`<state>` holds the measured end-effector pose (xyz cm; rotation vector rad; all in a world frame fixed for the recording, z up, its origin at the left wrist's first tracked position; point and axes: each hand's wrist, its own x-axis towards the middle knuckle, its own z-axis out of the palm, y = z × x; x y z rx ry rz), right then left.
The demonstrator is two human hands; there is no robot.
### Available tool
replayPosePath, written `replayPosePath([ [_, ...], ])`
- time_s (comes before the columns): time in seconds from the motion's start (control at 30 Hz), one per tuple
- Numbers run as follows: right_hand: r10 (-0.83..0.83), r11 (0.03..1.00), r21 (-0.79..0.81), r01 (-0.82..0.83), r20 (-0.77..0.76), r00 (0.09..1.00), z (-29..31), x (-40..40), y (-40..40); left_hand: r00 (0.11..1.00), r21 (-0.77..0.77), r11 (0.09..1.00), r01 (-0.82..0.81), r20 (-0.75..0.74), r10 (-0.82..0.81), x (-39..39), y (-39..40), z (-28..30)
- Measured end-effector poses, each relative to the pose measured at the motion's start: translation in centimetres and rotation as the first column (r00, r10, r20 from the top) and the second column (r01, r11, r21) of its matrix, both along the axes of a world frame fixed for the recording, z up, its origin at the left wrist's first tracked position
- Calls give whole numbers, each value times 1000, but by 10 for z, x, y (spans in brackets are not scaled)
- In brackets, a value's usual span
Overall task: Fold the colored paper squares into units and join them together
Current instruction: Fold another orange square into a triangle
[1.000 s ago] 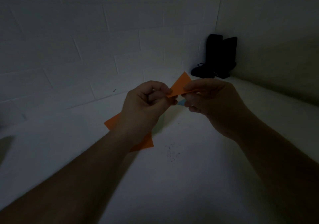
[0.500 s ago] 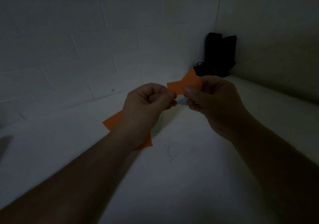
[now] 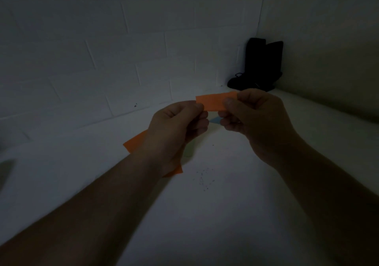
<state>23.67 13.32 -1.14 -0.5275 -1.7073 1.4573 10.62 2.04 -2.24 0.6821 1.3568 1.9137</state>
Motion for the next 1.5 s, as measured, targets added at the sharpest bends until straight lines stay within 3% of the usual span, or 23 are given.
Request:
replayPosePath([
  [0.13,-21,1000,2,21,38,999,0,-1,1,998,-46,998,50,-26,-52,2,0,0],
  [0.47,-23,1000,-18,26,114,993,0,-3,0,1000,-54,999,4,5,-4,0,1,-2],
  [0.7,-36,998,-56,40,58,998,1,-2,1,1000,-63,998,-15,-1,15,-1,1,-2],
  [1.2,-60,994,-86,61,14,998,-2,-1,3,982,-56,991,-121,-155,111,-5,3,-7],
  [1.5,-89,991,-104,89,6,996,-5,-1,12,957,-73,994,-77,-284,53,-5,0,-4],
])
